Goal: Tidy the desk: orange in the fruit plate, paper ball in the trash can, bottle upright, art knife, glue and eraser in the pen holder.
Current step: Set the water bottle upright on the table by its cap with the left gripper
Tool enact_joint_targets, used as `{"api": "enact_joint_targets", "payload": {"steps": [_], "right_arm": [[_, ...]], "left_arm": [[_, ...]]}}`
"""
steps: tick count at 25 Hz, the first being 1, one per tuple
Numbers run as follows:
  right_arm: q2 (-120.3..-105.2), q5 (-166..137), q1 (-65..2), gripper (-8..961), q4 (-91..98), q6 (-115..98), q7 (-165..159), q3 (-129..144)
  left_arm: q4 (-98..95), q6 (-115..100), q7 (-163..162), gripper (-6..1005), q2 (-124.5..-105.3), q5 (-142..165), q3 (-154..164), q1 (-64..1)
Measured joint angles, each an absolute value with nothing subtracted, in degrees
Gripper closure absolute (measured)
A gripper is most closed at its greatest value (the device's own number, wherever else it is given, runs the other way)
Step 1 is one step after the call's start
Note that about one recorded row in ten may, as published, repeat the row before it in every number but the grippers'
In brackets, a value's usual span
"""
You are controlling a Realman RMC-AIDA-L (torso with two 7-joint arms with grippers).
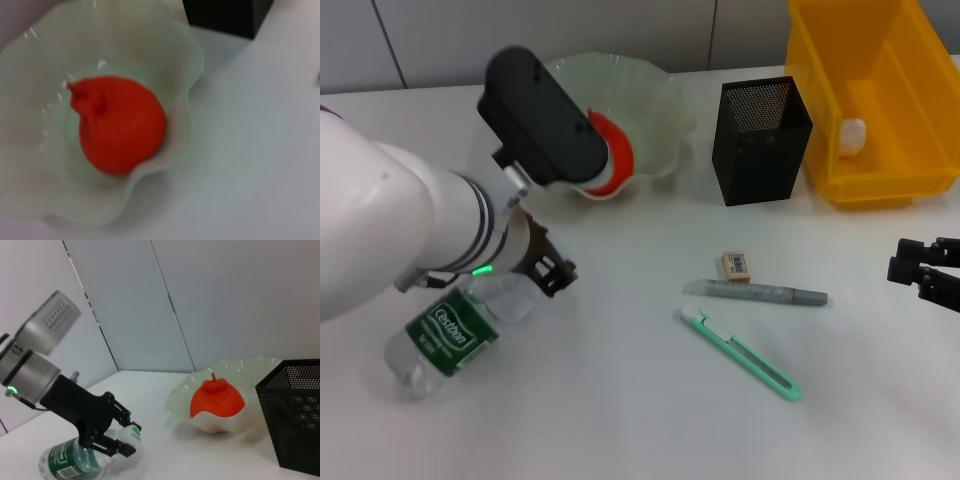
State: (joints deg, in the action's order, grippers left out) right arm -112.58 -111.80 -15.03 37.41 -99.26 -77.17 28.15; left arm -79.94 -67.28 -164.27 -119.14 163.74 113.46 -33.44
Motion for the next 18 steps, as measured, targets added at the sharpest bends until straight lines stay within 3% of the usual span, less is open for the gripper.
{"api": "enact_joint_targets", "payload": {"steps": [18], "right_arm": [[-112.58, -111.8, -15.5, 661, 37.3, -99.4, -77.2, 27.7]], "left_arm": [[-97.1, -70.7, -163.6, 550, -118.72, 163.9, 107.6, -27.1]]}}
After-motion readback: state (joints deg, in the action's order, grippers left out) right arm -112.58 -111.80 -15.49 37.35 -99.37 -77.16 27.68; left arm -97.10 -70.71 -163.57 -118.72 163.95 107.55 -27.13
